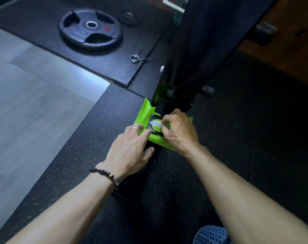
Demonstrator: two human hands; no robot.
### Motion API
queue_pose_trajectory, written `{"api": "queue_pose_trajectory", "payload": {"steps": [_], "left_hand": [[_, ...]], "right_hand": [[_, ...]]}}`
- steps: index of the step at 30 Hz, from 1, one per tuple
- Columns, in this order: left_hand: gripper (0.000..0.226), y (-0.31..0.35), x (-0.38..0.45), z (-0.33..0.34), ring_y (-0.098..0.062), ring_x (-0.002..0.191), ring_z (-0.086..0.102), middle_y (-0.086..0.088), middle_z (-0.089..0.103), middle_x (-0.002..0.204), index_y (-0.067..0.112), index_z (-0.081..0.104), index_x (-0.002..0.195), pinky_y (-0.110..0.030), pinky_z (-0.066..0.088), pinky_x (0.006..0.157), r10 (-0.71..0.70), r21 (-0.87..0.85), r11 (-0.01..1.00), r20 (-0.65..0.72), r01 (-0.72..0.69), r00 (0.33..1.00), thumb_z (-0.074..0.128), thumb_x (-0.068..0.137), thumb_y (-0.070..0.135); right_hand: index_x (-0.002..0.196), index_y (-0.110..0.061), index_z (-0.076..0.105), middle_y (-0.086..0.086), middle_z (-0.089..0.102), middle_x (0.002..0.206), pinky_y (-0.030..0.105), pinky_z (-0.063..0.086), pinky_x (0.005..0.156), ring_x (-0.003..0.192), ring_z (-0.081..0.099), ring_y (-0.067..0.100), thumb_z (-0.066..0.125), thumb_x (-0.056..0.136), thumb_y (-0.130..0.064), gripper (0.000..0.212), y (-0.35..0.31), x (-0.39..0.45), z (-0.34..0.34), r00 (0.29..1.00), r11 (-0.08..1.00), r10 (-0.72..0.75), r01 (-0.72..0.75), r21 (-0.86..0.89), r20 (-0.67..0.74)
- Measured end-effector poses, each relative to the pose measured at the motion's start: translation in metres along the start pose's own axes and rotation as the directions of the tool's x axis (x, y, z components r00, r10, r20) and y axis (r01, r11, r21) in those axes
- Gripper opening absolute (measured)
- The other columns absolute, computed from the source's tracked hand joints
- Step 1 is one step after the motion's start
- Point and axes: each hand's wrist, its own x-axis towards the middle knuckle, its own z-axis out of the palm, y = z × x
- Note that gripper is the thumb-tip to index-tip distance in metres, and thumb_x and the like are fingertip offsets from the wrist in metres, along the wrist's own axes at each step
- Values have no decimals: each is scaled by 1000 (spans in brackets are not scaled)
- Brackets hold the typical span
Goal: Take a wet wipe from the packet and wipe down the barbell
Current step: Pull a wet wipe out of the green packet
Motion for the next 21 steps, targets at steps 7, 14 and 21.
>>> {"api": "queue_pose_trajectory", "payload": {"steps": [7,14,21], "left_hand": [[60,-4,9,7,-30,128,36,-9,38,143,25,36,138,-42,45,92,-23,75,997,75,18,997,53,85,46],[57,-2,15,-9,-29,127,41,-8,41,142,24,39,135,-42,46,89,3,81,997,161,-16,987,53,84,47],[71,-2,14,-28,-29,138,32,-7,27,156,25,24,145,-44,41,101,9,128,990,343,-56,939,55,85,46]], "right_hand": [[80,-19,62,-5,63,79,29,48,68,72,59,10,56,86,-13,11,6,8,-16,998,914,6,-33,403,67],[77,-26,58,-6,65,75,22,46,59,68,60,8,53,88,-14,17,-3,4,-44,996,875,66,-90,475,66],[82,-19,60,-10,57,65,11,35,46,52,47,-1,52,89,-12,13,-17,-2,-77,993,856,110,-78,511,-34]]}}
